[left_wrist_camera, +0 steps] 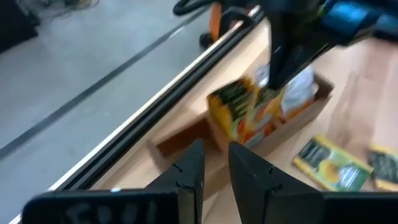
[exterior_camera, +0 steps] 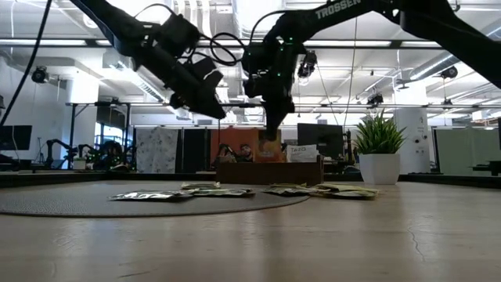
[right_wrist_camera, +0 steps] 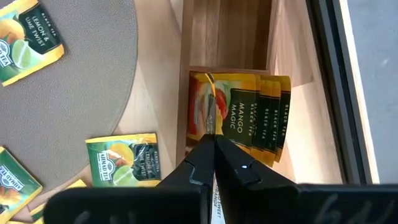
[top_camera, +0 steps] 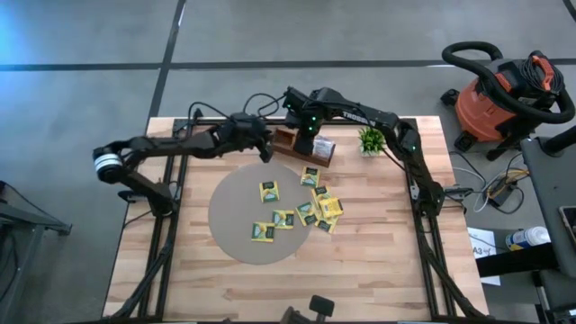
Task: Pick & Place Tea
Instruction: Put the red tea sachet into the middle compartment of the wooden organizer
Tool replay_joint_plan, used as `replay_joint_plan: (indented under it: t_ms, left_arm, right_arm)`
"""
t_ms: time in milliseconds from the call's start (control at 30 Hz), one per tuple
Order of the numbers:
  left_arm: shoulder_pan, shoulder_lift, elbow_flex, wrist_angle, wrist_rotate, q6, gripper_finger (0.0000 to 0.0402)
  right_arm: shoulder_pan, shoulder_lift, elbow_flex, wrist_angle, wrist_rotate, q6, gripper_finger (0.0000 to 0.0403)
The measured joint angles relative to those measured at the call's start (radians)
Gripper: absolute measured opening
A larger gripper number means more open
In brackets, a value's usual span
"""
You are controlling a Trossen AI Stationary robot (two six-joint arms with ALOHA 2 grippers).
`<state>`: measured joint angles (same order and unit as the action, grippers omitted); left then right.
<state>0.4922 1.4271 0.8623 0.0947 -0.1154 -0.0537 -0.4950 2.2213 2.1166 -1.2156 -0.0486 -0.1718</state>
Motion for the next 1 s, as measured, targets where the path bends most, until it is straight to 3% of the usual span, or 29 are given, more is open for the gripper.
replay_joint_plan:
  t_ms: [167, 1000]
  left_arm:
    - [0.042, -0.008, 0.0, -0.064, -0.001, 0.0, 0.0067]
    - [0.148, -0.008, -0.001, -0.078, -0.002, 0.019, 0.0067]
  right_arm:
    - [-0.001, 0.016, 0.0, 0.008, 0.0, 0.018, 0.0008]
    - [-0.001, 0.013, -0.156, 0.123, -0.008, 0.034, 0.001]
